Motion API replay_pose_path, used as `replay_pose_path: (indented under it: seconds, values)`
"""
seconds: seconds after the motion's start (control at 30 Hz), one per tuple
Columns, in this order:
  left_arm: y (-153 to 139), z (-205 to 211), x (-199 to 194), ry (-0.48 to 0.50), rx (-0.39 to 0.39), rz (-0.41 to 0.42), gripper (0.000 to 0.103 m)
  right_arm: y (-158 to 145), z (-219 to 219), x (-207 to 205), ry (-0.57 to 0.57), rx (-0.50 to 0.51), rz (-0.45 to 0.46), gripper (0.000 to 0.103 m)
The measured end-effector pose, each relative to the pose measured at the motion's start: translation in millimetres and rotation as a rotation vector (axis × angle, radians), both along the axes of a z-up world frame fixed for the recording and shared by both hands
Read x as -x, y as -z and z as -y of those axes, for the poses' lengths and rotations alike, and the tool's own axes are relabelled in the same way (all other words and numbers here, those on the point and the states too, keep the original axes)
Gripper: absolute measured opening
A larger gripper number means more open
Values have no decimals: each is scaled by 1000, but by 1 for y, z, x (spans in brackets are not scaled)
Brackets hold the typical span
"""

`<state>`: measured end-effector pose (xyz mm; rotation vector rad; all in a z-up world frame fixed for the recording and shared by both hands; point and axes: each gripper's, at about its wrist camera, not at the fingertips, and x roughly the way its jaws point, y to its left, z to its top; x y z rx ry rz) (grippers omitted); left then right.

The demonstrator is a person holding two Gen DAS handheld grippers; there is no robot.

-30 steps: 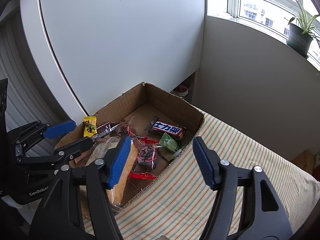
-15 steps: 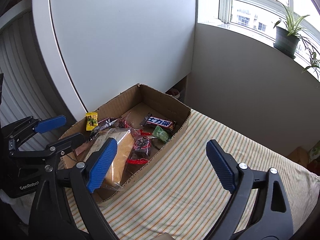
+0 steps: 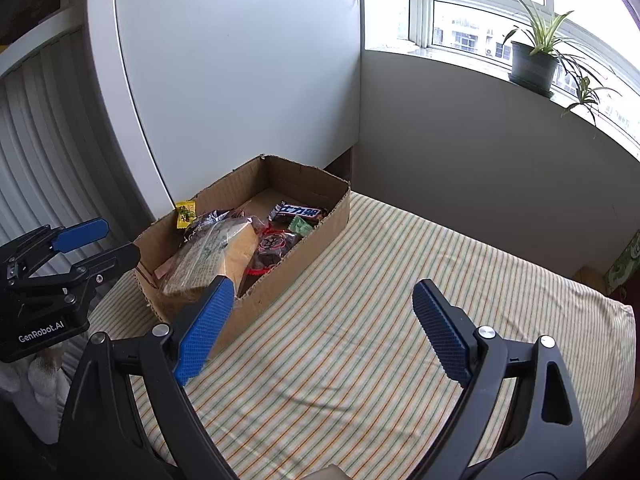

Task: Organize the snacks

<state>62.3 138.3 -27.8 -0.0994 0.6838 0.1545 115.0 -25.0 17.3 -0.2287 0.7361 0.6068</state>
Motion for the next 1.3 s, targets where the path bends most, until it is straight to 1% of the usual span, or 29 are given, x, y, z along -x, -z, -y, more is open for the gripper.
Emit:
replay_pose_path:
  seconds: [0.03, 0.13, 0.2, 0.4, 0.47, 0.53, 0.8, 1.07, 1.3]
  values:
    - [0, 2, 3, -1, 0, 2, 64, 0, 3, 5, 8, 0, 4, 93]
    - [-3, 10, 14, -3, -19, 20, 74, 0, 10, 19, 28, 10, 18, 93]
    - [-4, 14, 22, -11, -35, 31, 74, 1, 16, 28, 37, 5, 24, 93]
    - [-5, 21, 43, -44, -28, 57, 76, 0, 32, 56, 70, -17, 54, 94]
    - [-5, 22, 45, -49, -26, 56, 78, 0, 35, 61, 70, -21, 54, 99]
    - [-4, 24, 47, -58, -40, 53, 78, -1, 36, 65, 69, -22, 63, 103]
    - [-1, 25, 54, -66, -30, 44, 78, -6, 41, 75, 85, -32, 79, 103]
    - [6, 26, 62, -68, -22, 18, 78, 2, 44, 84, 96, -24, 62, 103]
    - [3, 27, 66, -66, -17, 28, 78, -1, 48, 90, 104, -27, 67, 103]
